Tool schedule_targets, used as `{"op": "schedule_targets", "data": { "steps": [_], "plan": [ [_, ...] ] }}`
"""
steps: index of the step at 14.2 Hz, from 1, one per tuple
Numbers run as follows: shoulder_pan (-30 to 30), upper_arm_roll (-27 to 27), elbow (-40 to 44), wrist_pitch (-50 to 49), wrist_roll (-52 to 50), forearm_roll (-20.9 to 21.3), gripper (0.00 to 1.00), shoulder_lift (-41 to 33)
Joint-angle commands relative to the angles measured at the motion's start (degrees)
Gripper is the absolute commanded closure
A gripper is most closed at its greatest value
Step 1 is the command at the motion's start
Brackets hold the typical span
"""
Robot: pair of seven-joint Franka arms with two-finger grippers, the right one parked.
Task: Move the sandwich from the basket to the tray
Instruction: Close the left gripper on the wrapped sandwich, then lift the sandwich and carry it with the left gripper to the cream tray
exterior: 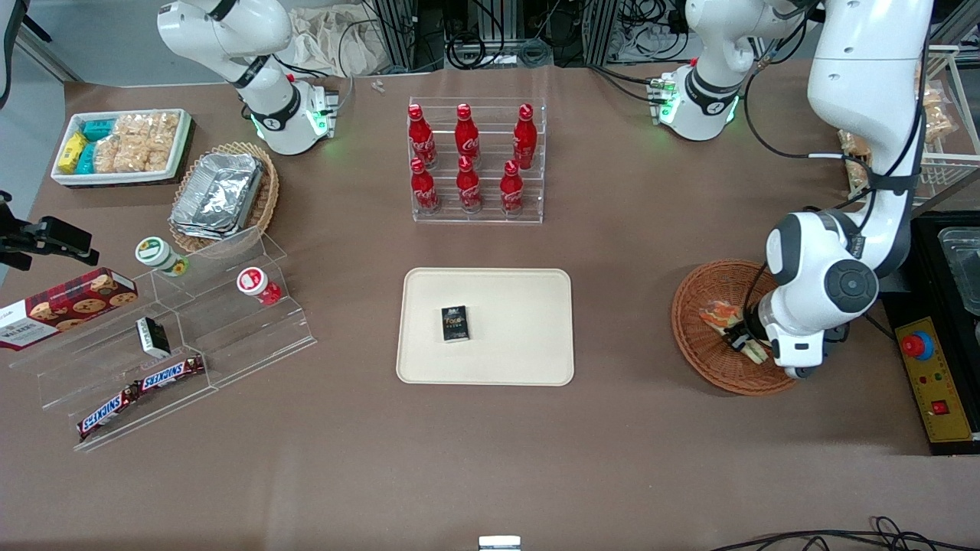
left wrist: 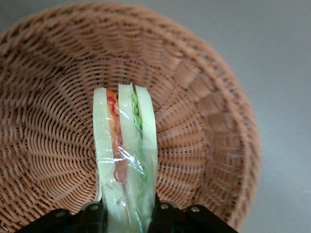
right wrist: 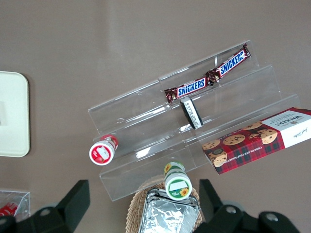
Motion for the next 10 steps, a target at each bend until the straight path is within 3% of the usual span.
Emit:
{"op": "schedule_targets", "data": {
  "steps": [1, 3, 5, 10],
  "plan": [
    [-0.2, -0.5, 1.3, -8.6, 0.2, 0.2, 1.0, -6.9],
    [-1.0, -1.7, 4.9, -16.5, 2.1, -0.6, 1.0, -10.5],
    [-1.3, -6.3, 7.4, -21.1, 2.3, -0.9, 1.0, -12.2],
    [-1.3, -19.2, 7.4, -20.0, 2.4, -0.8, 1.0, -10.6]
  ]
}}
